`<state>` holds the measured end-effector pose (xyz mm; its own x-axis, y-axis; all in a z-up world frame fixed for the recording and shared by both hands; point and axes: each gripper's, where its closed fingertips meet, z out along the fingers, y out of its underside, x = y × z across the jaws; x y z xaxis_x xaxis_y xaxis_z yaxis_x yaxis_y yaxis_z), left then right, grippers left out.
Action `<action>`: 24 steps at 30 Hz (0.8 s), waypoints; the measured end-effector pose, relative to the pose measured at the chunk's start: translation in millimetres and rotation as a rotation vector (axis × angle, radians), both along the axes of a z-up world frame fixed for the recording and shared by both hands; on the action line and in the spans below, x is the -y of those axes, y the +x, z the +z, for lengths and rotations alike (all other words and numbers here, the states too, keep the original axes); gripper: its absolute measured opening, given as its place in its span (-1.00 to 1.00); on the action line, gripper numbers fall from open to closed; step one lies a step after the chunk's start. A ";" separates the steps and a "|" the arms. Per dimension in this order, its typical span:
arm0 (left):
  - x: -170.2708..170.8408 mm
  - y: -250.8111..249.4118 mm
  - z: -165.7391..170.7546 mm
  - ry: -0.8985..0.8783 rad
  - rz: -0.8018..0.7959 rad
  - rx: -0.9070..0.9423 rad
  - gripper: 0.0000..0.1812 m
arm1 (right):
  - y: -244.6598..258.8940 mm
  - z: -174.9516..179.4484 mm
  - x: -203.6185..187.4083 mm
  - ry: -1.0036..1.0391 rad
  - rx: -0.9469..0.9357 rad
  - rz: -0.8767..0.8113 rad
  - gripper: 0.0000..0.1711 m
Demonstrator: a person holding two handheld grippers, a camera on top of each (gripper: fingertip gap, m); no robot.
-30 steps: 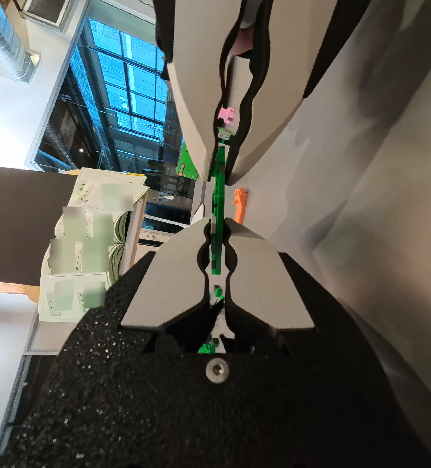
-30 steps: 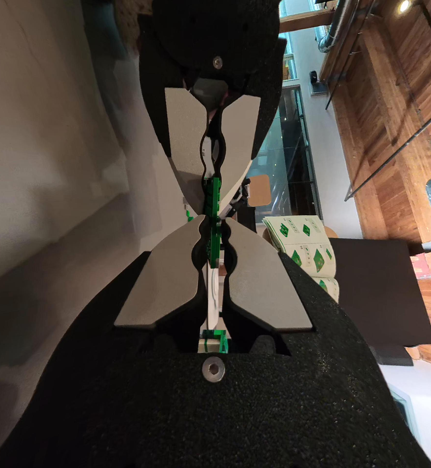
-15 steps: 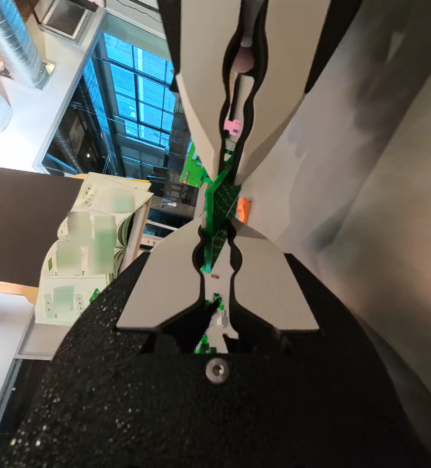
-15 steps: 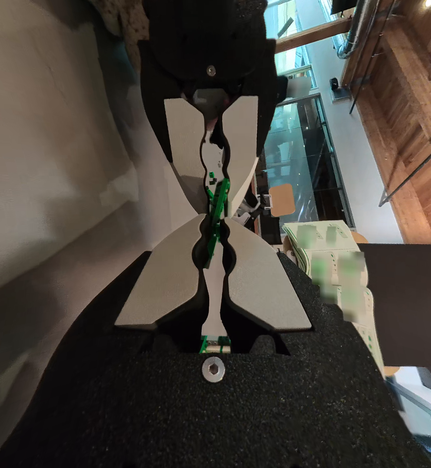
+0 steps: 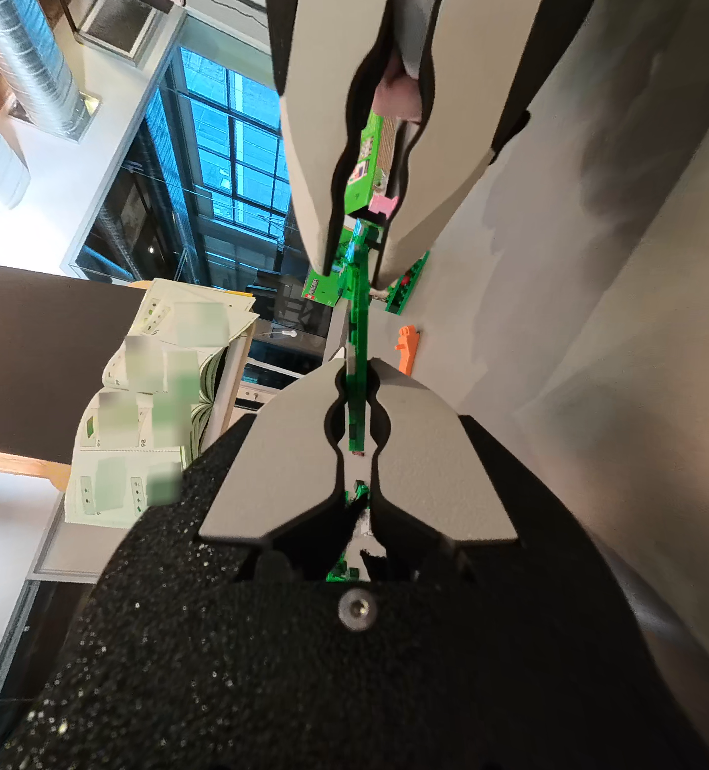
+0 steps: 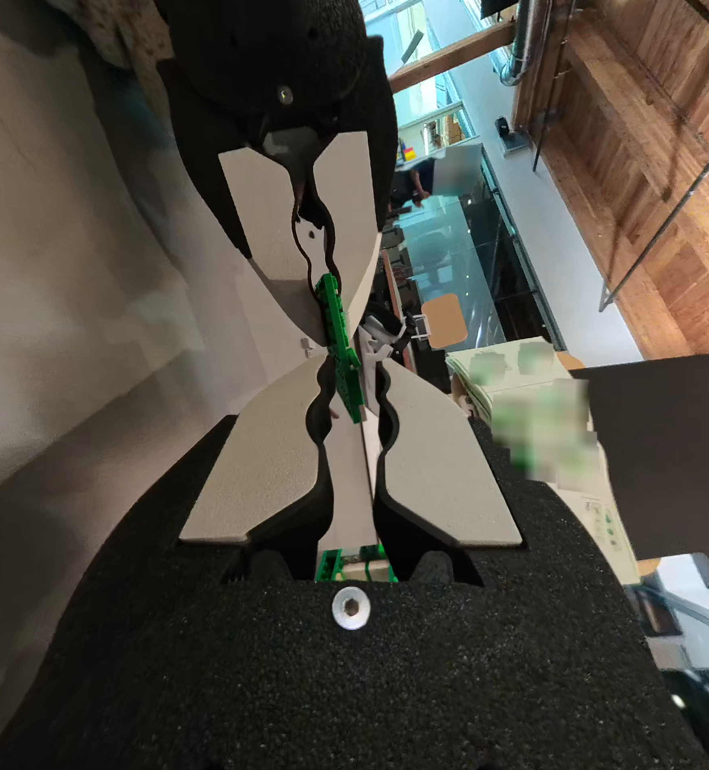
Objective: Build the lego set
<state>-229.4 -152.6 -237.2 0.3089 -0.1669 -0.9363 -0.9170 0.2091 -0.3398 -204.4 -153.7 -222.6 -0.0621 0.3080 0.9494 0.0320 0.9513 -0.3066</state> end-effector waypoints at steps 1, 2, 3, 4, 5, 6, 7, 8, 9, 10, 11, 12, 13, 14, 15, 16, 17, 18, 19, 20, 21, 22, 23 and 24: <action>-0.1 0.3 -0.8 -0.002 -0.001 -0.005 -0.94 | 0.2 1.0 1.2 0.021 -0.008 0.002 -0.80; -0.2 0.1 -1.0 -0.002 0.001 -0.007 -0.94 | -0.2 0.4 1.3 0.039 -0.006 -0.002 -0.82; -0.3 -0.3 -1.2 -0.003 0.003 -0.006 -0.94 | -0.7 -1.1 1.2 0.053 -0.001 -0.005 -0.85; -0.2 -0.5 -1.2 -0.006 0.002 -0.003 -0.94 | -0.9 -2.3 1.8 0.066 0.002 -0.004 -0.89; 0.0 -0.7 -1.5 -0.008 0.003 -0.003 -0.94 | -1.1 -2.9 2.1 0.080 0.001 -0.006 -0.90; 0.0 -1.1 -1.4 -0.006 0.004 -0.006 -0.94 | -1.4 -2.8 1.9 0.096 0.000 -0.011 -0.90; 0.1 -1.3 -1.5 -0.006 0.005 -0.009 -0.94 | -1.5 -2.9 1.8 0.108 0.003 -0.014 -0.90; 0.2 -1.5 -1.7 -0.006 0.007 -0.014 -0.94 | -1.5 -3.6 1.7 0.115 0.014 -0.017 -0.90; 0.4 -1.5 -1.9 -0.003 0.008 -0.022 -0.94 | -1.3 -4.0 1.7 0.124 0.022 -0.019 -0.90; 0.6 -1.5 -2.3 -0.001 0.009 -0.033 -0.94 | -0.9 -5.2 1.8 0.135 0.035 -0.020 -0.91; 0.9 -1.2 -2.6 0.002 0.008 -0.043 -0.94 | -0.2 -6.0 1.9 0.147 0.043 -0.019 -0.91; 1.0 -0.9 -2.7 0.004 0.009 -0.049 -0.94 | 0.6 -6.7 1.8 0.166 0.048 -0.022 -0.92; 1.3 -0.4 -3.0 0.006 0.008 -0.055 -0.94 | 1.3 -7.0 1.9 0.189 0.049 -0.024 -0.93; 1.6 0.1 -3.2 0.008 0.007 -0.061 -0.94 | 2.0 -7.4 2.0 0.210 0.050 -0.026 -0.93; 1.8 0.3 -3.7 0.009 0.006 -0.069 -0.94 | 2.4 -8.0 2.2 0.223 0.052 -0.027 -0.93; 1.9 0.3 -4.4 0.008 0.006 -0.075 -0.94 | 2.6 -8.7 2.2 0.226 0.054 -0.028 -0.93; 1.7 0.0 -5.4 0.005 0.008 -0.081 -0.94 | 2.4 -9.7 1.9 0.215 0.060 -0.029 -0.93; 1.7 -0.2 -6.0 0.006 0.007 -0.083 -0.94 | 2.2 -10.3 2.0 0.189 0.067 -0.025 -0.93; 1.9 0.2 -4.6 0.017 0.003 -0.082 -0.94 | 2.6 -8.8 2.9 0.151 0.061 -0.007 -0.93; 2.5 0.8 -1.8 0.034 0.001 -0.079 -0.94 | 3.3 -5.1 3.7 0.102 0.039 0.015 -0.92; 2.9 0.3 0.0 0.048 0.007 -0.085 -0.94 | 4.3 -2.4 3.4 0.058 0.025 0.033 -0.90; 3.0 -1.5 0.3 0.062 0.015 -0.107 -0.94 | 4.9 -1.3 -0.3 0.029 0.020 0.031 -0.75; 3.0 -3.4 0.8 0.081 0.021 -0.133 -0.94 | 5.7 -3.0 -5.1 0.001 0.031 0.029 -0.60; 2.9 -4.5 0.9 0.094 0.026 -0.152 -0.94 | 7.2 -4.7 -9.7 -0.036 0.034 0.034 -0.52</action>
